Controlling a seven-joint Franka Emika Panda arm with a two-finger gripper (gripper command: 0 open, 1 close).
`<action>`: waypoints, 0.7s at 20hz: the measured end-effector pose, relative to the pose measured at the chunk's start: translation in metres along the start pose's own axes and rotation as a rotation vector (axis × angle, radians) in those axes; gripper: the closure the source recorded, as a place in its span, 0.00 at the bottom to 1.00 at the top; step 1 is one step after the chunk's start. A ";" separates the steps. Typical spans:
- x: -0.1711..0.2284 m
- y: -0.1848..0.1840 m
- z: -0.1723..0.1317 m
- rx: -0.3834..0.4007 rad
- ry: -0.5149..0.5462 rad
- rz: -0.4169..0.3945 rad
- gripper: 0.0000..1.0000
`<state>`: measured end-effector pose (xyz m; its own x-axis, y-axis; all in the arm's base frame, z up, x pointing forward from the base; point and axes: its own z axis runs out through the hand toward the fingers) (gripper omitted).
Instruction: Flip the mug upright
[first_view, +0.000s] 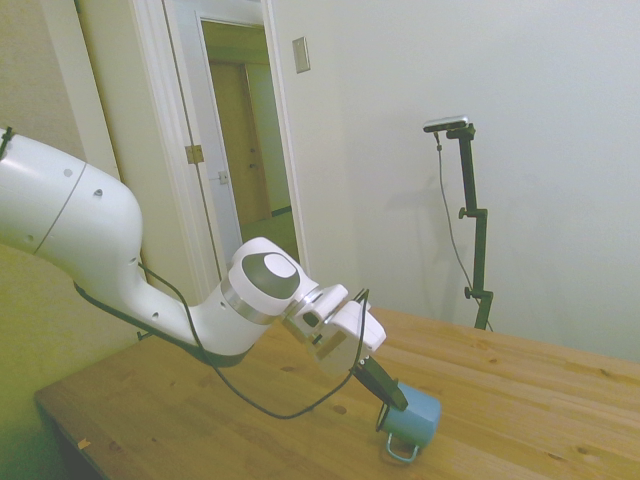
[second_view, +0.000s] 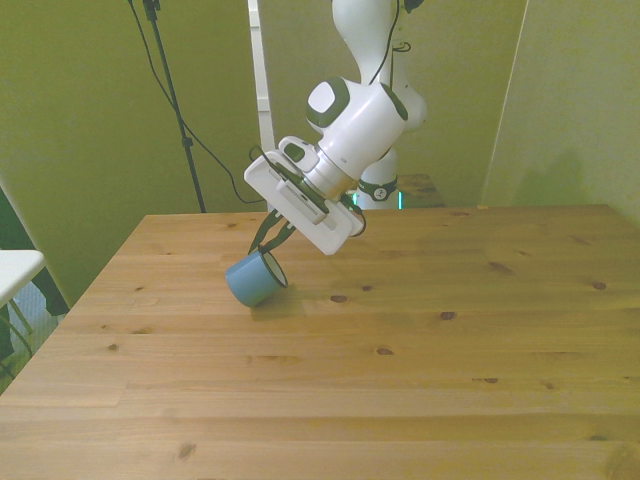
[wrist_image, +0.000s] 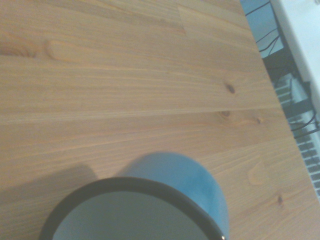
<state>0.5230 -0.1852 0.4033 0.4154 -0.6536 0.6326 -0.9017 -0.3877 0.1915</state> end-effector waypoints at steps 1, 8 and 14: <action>0.007 0.001 -0.006 0.022 -0.040 0.013 1.00; 0.027 -0.022 -0.042 0.230 -0.330 0.091 1.00; 0.006 -0.075 -0.060 0.373 -0.517 0.135 1.00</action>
<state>0.5860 -0.1204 0.4377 0.3892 -0.9049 0.1722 -0.8866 -0.4187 -0.1965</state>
